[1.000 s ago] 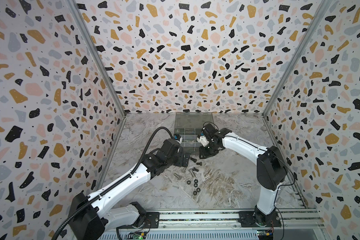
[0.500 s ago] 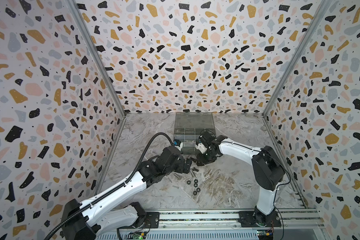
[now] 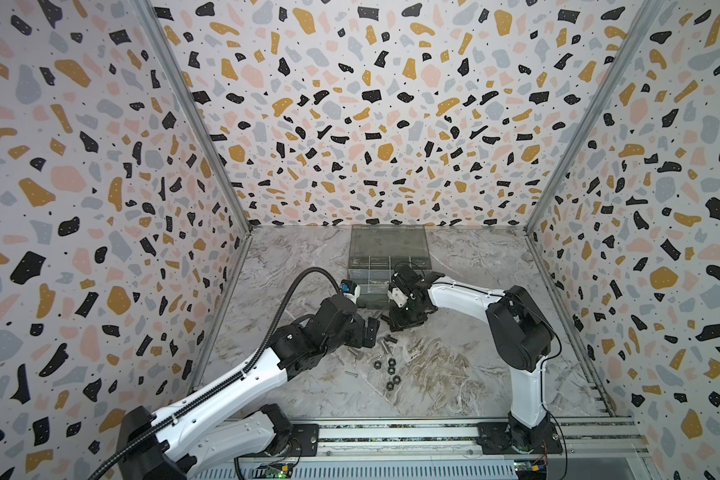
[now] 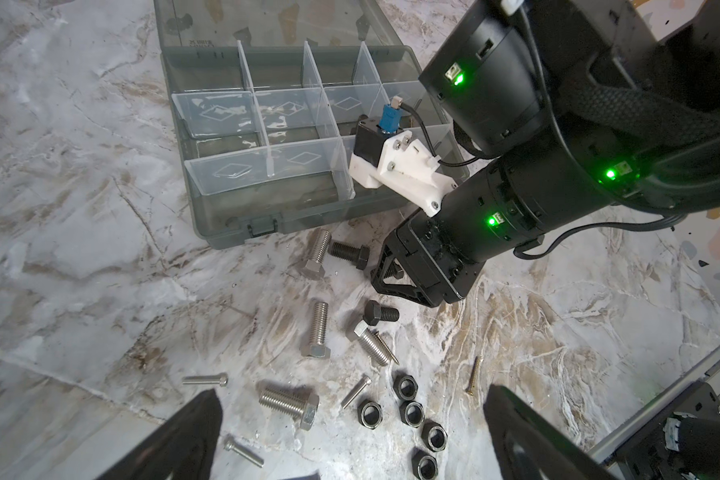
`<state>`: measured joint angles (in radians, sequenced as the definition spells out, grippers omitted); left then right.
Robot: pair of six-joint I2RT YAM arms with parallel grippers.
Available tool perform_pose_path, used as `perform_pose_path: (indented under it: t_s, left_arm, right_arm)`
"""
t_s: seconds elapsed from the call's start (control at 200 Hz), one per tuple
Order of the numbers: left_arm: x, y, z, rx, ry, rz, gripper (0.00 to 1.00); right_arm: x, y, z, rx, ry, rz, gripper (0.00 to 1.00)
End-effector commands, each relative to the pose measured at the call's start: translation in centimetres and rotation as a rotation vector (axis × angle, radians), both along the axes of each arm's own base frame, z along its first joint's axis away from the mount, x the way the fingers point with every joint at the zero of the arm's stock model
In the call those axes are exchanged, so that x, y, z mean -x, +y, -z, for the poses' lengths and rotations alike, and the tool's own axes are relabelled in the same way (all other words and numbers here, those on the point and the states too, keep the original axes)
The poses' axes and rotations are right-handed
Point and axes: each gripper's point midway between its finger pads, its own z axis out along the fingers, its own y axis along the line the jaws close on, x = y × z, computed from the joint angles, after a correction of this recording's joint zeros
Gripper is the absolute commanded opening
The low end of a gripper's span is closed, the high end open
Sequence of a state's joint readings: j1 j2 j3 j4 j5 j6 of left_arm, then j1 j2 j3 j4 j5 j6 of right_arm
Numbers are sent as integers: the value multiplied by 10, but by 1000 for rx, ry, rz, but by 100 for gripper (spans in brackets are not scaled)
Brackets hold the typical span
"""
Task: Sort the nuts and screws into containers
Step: 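Return the right gripper to the pile and grasp another black bolt, then carry the second black bolt over the organizer and release it inside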
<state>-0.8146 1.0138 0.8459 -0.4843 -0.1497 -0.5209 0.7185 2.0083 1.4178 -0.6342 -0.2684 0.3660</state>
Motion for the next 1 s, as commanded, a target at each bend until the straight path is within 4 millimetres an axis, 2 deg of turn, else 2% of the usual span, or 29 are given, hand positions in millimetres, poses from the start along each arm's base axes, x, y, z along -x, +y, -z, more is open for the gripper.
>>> perform_pose_path:
  t_s: [0.0,0.305,0.561,0.991]
  left_arm:
    - [1,4,-2,-15,-15,-5,100]
    - [2,8,1,-42,-20,3,100]
    - [3,11,4,-55,-27,6,100]
    - [7,13,6,-46,-29,10,100]
  right_arm:
    - [-2,5,-2,8,-1,11,49]
    - [-2,-2,11,122,-5,-2,39]
    - [14,-2,13,160,-9,-38,48]
    - [28,-12,14,210,-24,-48,48]
